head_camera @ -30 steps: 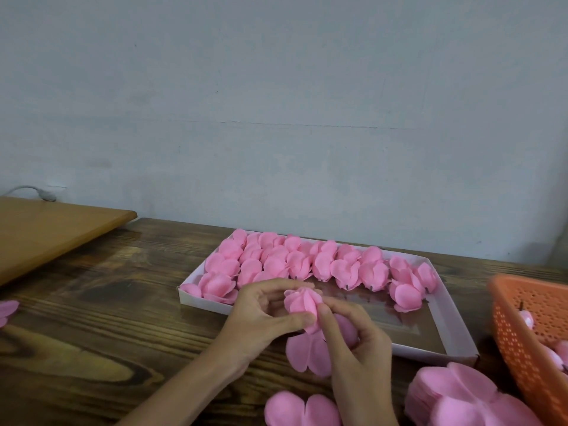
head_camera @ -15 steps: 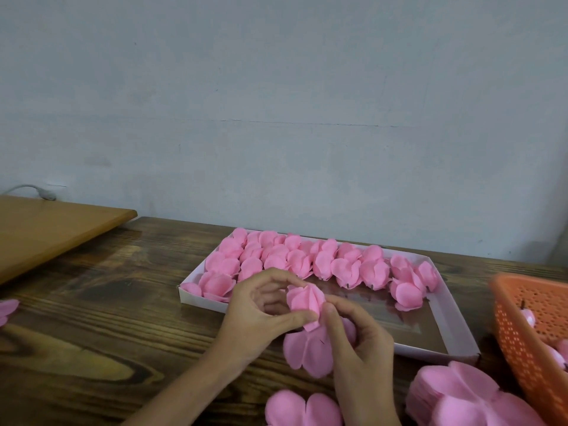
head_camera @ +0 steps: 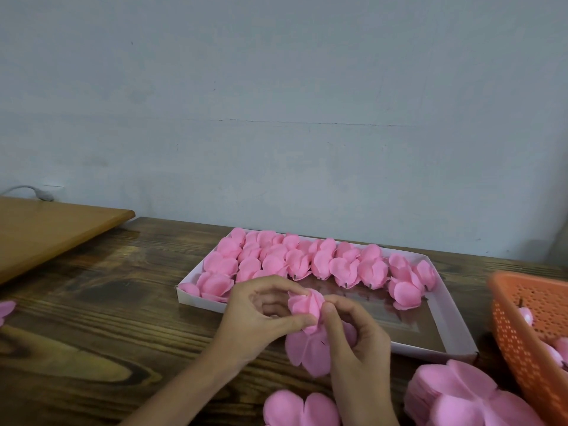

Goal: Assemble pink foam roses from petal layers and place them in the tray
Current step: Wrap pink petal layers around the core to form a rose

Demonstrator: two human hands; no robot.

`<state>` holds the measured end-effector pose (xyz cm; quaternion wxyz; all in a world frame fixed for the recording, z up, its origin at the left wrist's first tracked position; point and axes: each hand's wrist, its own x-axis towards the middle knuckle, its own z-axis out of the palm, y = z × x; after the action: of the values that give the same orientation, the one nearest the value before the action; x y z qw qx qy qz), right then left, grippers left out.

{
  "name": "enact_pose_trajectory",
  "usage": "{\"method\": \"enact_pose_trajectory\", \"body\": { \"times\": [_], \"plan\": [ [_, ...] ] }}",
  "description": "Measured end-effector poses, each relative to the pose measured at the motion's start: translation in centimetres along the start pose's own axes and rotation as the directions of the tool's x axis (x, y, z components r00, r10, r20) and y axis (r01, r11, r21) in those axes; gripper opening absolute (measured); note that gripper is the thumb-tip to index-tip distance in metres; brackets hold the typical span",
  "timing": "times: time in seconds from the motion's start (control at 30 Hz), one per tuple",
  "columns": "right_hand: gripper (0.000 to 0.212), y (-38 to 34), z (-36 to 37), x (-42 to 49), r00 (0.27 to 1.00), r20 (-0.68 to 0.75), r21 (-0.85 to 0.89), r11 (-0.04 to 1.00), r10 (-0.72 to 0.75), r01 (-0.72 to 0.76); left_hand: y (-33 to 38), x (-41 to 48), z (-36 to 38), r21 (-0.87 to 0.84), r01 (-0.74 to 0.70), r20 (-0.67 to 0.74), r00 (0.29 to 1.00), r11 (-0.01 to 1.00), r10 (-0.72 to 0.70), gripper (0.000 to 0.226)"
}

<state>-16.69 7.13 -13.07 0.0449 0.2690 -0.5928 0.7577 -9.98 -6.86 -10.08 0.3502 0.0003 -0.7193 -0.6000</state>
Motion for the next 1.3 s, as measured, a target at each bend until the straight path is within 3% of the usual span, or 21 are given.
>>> {"method": "enact_pose_trajectory", "body": {
  "times": [0.3,0.4,0.57,0.7,0.87,1.0,1.23,1.3],
  "plan": [
    [0.03,-0.8,0.2,-0.4,0.983,0.183,0.025,0.999,-0.03,0.026,-0.3,0.3,-0.3,-0.065,-0.011,-0.066,0.998,0.998,0.006,0.036],
    [0.041,-0.9,0.4,-0.7,0.974,0.225,0.034,0.999,-0.009,0.001,-0.3,0.3,-0.3,-0.075,-0.007,-0.08,0.997,0.997,0.001,0.037],
    [0.056,-1.0,0.0,-0.6,0.98,0.19,-0.027,0.997,-0.059,0.066,-0.6,0.1,0.1,-0.18,0.077,-0.027,0.996,0.981,-0.083,0.067],
    [0.046,-0.7,-0.1,-0.5,0.984,0.162,-0.005,0.997,-0.075,0.077,-0.5,0.1,0.1,-0.144,0.105,0.019,0.994,0.984,-0.103,0.059],
    [0.05,-0.8,-0.2,-0.1,0.99,0.116,0.032,0.996,-0.085,0.081,0.1,0.3,-0.2,-0.043,0.23,-0.054,0.971,0.972,-0.232,0.028],
    [0.049,-0.9,-0.3,0.0,0.99,0.105,0.044,0.995,-0.096,0.092,0.2,0.4,-0.5,0.048,0.246,-0.003,0.969,0.968,-0.246,0.007],
    [0.051,-1.0,-0.3,-0.2,0.986,0.097,0.041,0.991,-0.132,0.129,-0.1,0.4,-0.8,0.099,0.279,0.088,0.954,0.955,-0.287,0.029],
    [0.051,-0.9,-0.3,-0.2,0.986,0.092,0.036,0.99,-0.138,0.135,-0.4,0.5,-1.0,0.087,0.284,0.058,0.956,0.955,-0.289,0.036]
  ]
}}
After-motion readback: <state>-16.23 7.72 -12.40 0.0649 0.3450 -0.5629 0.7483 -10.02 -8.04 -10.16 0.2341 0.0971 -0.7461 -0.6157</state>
